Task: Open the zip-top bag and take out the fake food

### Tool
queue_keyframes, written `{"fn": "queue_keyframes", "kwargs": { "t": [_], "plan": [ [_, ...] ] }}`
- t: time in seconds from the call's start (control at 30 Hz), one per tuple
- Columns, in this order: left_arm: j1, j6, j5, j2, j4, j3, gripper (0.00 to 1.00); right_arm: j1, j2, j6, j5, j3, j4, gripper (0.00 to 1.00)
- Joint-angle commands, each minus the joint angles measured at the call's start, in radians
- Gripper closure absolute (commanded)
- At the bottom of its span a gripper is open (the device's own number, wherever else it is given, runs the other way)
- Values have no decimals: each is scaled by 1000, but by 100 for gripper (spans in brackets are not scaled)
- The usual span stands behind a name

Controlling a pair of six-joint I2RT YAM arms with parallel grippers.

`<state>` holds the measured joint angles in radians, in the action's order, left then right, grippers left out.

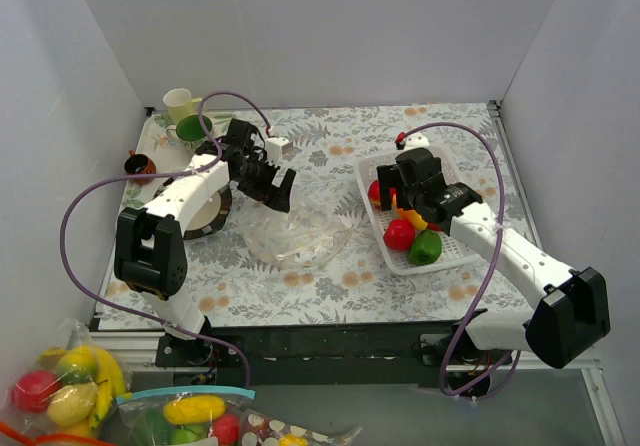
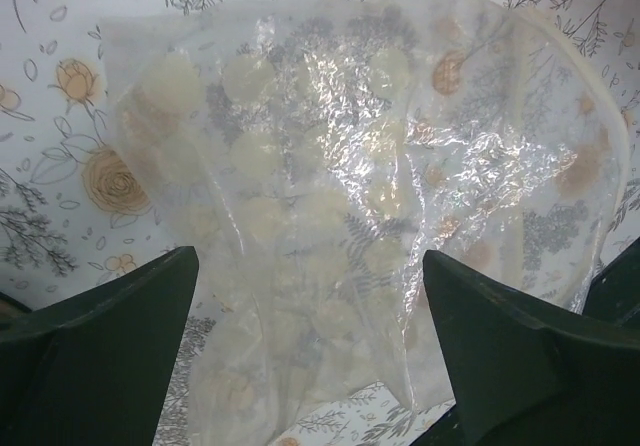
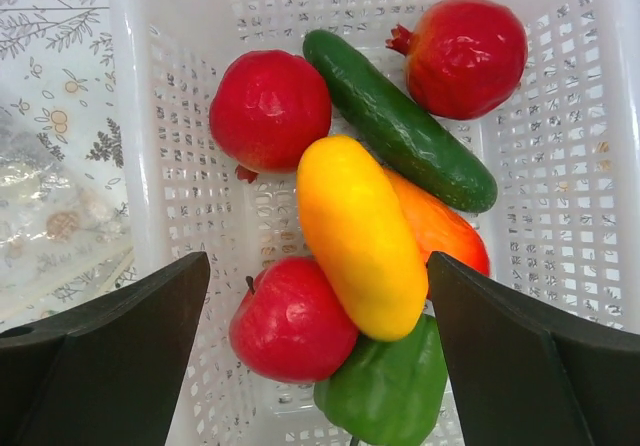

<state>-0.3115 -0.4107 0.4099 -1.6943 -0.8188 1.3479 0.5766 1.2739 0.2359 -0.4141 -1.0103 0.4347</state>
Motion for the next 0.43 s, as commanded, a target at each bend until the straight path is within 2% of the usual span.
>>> {"fn": "queue_keyframes", "kwargs": {
  "t": [0.0, 0.23, 0.4],
  "plan": [
    [0, -26, 17, 68, -17, 115, 2, -1, -22, -21, -25, -97, 52, 2],
    [0, -83, 58, 94, -59, 263, 2, -1, -145, -87, 6, -97, 61, 2],
    [0, -131, 92, 142, -13, 241, 2, -1, -231, -92, 32, -39, 55, 2]
  ]
}}
